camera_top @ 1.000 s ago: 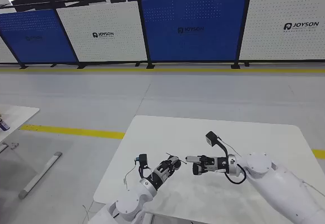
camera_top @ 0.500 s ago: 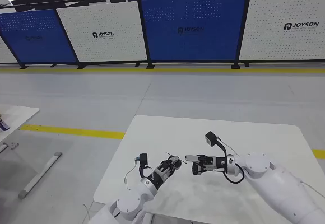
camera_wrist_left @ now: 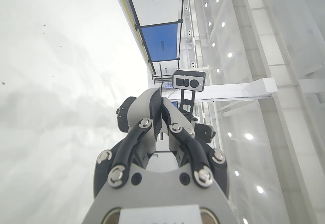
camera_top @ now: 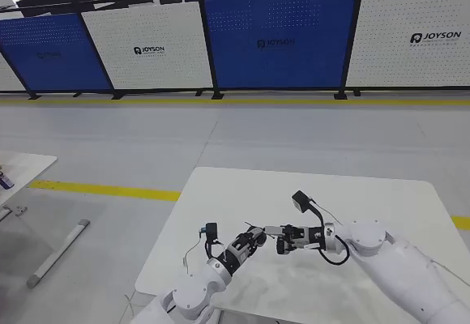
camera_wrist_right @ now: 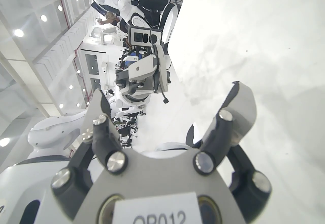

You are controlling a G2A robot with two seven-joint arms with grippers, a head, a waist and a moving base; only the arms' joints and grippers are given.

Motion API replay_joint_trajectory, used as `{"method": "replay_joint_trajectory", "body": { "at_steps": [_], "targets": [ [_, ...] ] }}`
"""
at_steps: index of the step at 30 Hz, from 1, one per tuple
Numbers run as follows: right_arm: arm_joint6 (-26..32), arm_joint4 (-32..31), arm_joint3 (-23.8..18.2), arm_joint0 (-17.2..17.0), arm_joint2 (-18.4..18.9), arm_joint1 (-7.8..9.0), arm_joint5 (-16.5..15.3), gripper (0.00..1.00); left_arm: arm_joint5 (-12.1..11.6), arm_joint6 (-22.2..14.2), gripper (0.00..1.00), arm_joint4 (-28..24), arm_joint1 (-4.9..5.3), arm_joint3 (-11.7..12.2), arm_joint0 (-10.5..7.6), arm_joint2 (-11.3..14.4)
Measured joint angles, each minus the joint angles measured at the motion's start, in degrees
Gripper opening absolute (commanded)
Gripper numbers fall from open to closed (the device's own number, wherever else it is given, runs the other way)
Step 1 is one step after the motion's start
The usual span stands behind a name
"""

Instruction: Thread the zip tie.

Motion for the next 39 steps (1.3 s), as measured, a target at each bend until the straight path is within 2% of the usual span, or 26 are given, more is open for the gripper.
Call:
{"method": "replay_joint_trajectory", "body": {
  "at_steps": [6, 9, 10, 11, 15, 17, 18, 19, 20, 24, 27, 28, 39],
  "targets": [
    [-2.9, -1.5, -1.5, -2.1, 2.1, 0.40, -0.4, 1.00, -1.3, -0.3, 0.00, -0.7, -0.35, 0.7, -0.15, 0.4],
    [-2.5, -2.0, -1.6, -2.9, 3.5, 0.80, -0.8, 1.00, -1.8, -0.3, 0.00, -0.7, -0.44, 0.8, -0.02, 0.2],
    [-2.3, -2.2, -1.8, -3.2, 4.0, 0.94, -0.8, 0.82, -1.9, -0.3, 0.00, -0.7, -0.46, 0.8, 0.08, 0.1],
    [-2.2, -2.4, -1.9, -3.5, 4.3, 1.02, -0.8, 0.49, -1.9, -0.3, 0.00, -0.8, -0.48, 0.7, 0.15, 0.0],
    [-0.3, -2.9, -2.7, -4.4, 5.5, 1.31, -1.4, 0.34, -1.8, -0.4, 0.00, -0.9, -0.52, 0.6, 0.44, -0.5],
    [1.4, -2.7, -2.8, -4.6, 6.0, 1.35, -1.4, 0.34, -1.7, -0.6, 0.00, -0.9, -0.54, 0.6, 0.50, -0.7],
    [1.9, -2.7, -2.8, -4.6, 6.3, 1.35, -1.4, 0.37, -1.6, -0.6, 0.00, -0.9, -0.56, 0.6, 0.50, -0.8],
    [2.3, -2.7, -2.7, -4.7, 6.5, 1.33, -1.3, 0.36, -1.5, -0.8, 0.00, -0.9, -0.58, 0.6, 0.49, -0.9],
    [2.4, -2.8, -2.7, -4.7, 6.7, 1.30, -1.2, 0.31, -1.4, -0.9, 0.00, -0.9, -0.60, 0.5, 0.47, -0.9],
    [2.8, -3.3, -2.8, -5.0, 7.4, 1.17, -0.9, 0.26, -1.4, -1.3, 0.00, -0.8, -0.70, 0.5, 0.34, -0.9],
    [3.1, -3.6, -2.7, -5.1, 7.9, 1.05, -0.6, 0.26, -1.4, -1.6, 0.00, -0.6, -0.78, 0.4, 0.31, -0.9],
    [3.2, -3.7, -2.7, -5.2, 8.1, 0.99, -0.5, 0.29, -1.4, -1.7, 0.00, -0.5, -0.81, 0.3, 0.32, -0.9],
    [4.5, -4.3, -2.2, -5.7, 9.7, 0.50, -0.7, 0.18, -1.3, -1.8, 0.00, 0.1, -0.99, -0.1, 0.90, -1.4]
  ]
}}
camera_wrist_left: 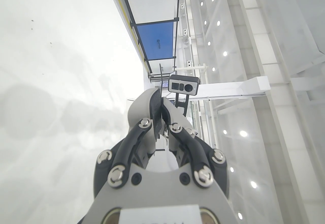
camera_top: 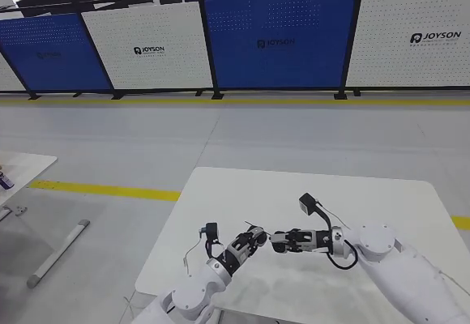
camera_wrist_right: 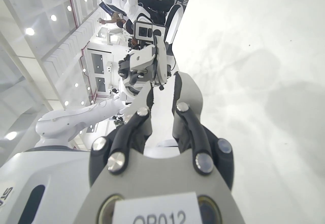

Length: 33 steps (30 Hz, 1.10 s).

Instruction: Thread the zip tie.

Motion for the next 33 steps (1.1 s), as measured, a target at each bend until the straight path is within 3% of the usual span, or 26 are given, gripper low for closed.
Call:
{"method": "replay_joint_trajectory", "body": {
  "at_steps": [7, 9, 19, 20, 22, 23, 29, 33],
  "targets": [
    [3.0, 1.1, 0.5, -0.5, 1.5, -0.12, -1.2, 0.10, 0.5, -0.5, 0.00, 0.8, -0.06, -0.2, 0.19, -0.4],
    [4.3, 1.8, 0.6, -0.5, 1.7, -0.20, -1.4, 0.00, 0.5, -0.5, 0.00, 1.2, -0.08, -0.3, 0.24, -0.4],
    [6.0, 2.2, 1.9, -0.3, 2.7, -0.85, -1.2, 0.00, 0.4, -0.3, 0.00, 2.6, -0.27, -0.6, 0.72, -0.3],
    [6.1, 2.2, 2.0, -0.3, 2.7, -0.91, -1.1, 0.09, 0.4, -0.3, 0.00, 2.6, -0.29, -0.6, 0.75, -0.3],
    [6.4, 1.8, 2.3, -0.2, 2.8, -1.02, -0.8, 0.37, 0.3, -0.3, 0.00, 2.6, -0.34, -0.7, 0.80, -0.3],
    [6.5, 1.7, 2.3, -0.2, 2.8, -1.07, -0.6, 0.43, 0.3, -0.3, 0.00, 2.6, -0.36, -0.7, 0.82, -0.3],
    [7.8, 2.4, 3.0, -0.4, 3.4, -1.37, -0.9, 0.43, 0.2, -0.5, 0.00, 3.0, -0.46, -1.0, 0.95, -0.4],
    [8.5, 2.8, 3.6, -0.4, 4.0, -1.53, -1.0, 0.37, 0.1, -0.5, 0.00, 3.3, -0.52, -1.3, 1.10, -0.4]
  ]
}}
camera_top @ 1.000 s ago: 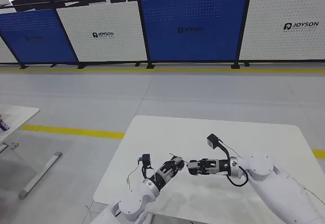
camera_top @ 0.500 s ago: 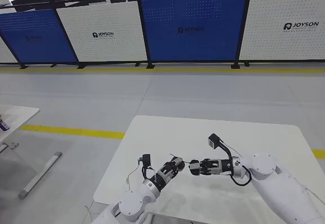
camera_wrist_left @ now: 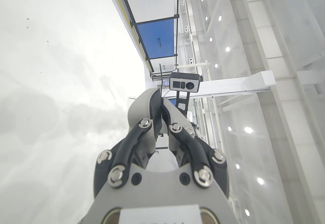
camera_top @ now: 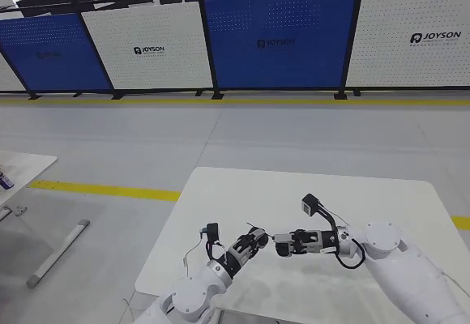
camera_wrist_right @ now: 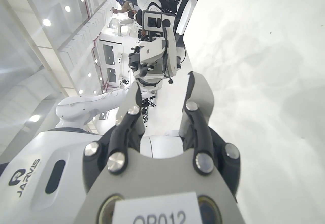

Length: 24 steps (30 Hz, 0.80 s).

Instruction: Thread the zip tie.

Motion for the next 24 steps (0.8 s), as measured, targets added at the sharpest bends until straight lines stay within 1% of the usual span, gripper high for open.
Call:
{"method": "replay_joint_trajectory", "body": {
  "at_steps": [2, 5, 6, 9, 10, 11, 12, 20, 21, 24],
  "targets": [
    [0.1, 0.2, 0.2, 0.0, 0.2, -0.11, 0.3, 0.30, 0.0, -0.1, 0.00, 0.2, -0.02, -0.1, 0.10, 0.0],
    [0.3, 0.4, 0.6, 0.2, 0.5, -0.30, 0.6, 0.22, -0.1, -0.5, 0.00, 0.6, -0.03, -0.3, 0.31, 0.0],
    [0.4, 0.4, 0.7, 0.2, 0.5, -0.37, 0.8, 0.21, -0.2, -0.7, 0.00, 0.6, -0.03, -0.4, 0.39, -0.1],
    [0.5, 0.3, 1.1, 0.5, 0.4, -0.67, 1.2, 0.11, -0.3, -1.2, 0.00, 0.7, -0.03, -0.6, 0.71, -0.1],
    [0.5, 0.2, 1.3, 0.6, 0.4, -0.80, 1.3, 0.10, -0.3, -1.4, 0.00, 0.7, -0.03, -0.7, 0.84, -0.1],
    [0.6, 0.2, 1.4, 0.6, 0.4, -0.88, 1.3, 0.03, -0.3, -1.5, 0.00, 0.7, -0.03, -0.7, 0.93, -0.2],
    [0.6, 0.2, 1.6, 0.7, 0.4, -0.96, 1.3, 0.00, -0.4, -1.5, 0.00, 0.8, -0.02, -0.8, 1.03, -0.2],
    [1.2, 0.2, 2.7, 1.0, 0.8, -1.47, 1.2, 0.00, -0.4, -1.5, 0.00, 1.2, -0.07, -1.3, 1.65, -0.4],
    [1.3, 0.1, 2.8, 1.0, 0.9, -1.52, 1.2, 0.00, -0.3, -1.5, 1.00, 1.5, -0.07, -1.3, 1.68, -0.4],
    [1.8, -0.5, 2.9, 1.1, 0.9, -1.60, 1.4, 0.00, 0.4, -1.7, 1.00, 2.9, 0.00, -1.4, 1.58, -0.5]
  ]
}}
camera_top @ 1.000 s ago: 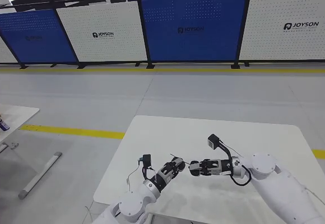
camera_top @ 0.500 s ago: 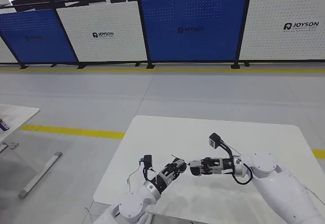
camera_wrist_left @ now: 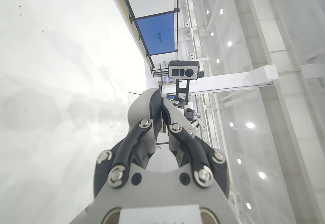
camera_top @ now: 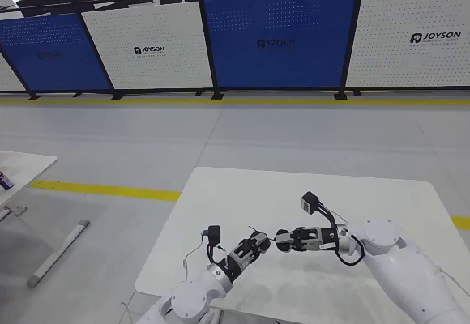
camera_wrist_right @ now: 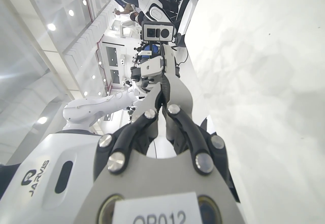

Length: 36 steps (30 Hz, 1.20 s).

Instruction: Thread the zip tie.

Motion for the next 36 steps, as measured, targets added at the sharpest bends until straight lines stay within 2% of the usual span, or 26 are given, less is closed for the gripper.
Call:
{"method": "replay_joint_trajectory", "body": {
  "at_steps": [15, 21, 25, 30, 36],
  "targets": [
    [-0.2, -0.6, -0.7, -0.4, 0.4, -0.03, 0.4, 0.00, 0.0, 0.0, 1.00, 0.0, 0.00, 0.0, -0.01, 0.0],
    [3.7, 0.1, -2.1, -1.3, 1.9, 0.57, 0.0, 0.00, 0.0, 0.0, 1.00, 0.0, 0.00, 0.0, -0.01, 0.0],
    [3.6, 0.9, -1.1, -1.3, 2.7, 0.59, 1.5, 0.00, 0.0, 0.0, 1.00, 0.0, 0.00, 0.0, -0.01, 0.0],
    [3.6, 0.9, -1.1, -1.3, 2.7, 0.59, 1.6, 0.00, -0.1, 0.0, 1.00, -0.2, -0.02, 0.0, -0.05, 0.1],
    [3.6, 0.9, -1.1, -1.3, 2.7, 0.59, 1.5, 0.00, -2.7, -2.2, 1.00, -3.4, -0.32, 1.4, -0.99, 0.5]
  ]
}}
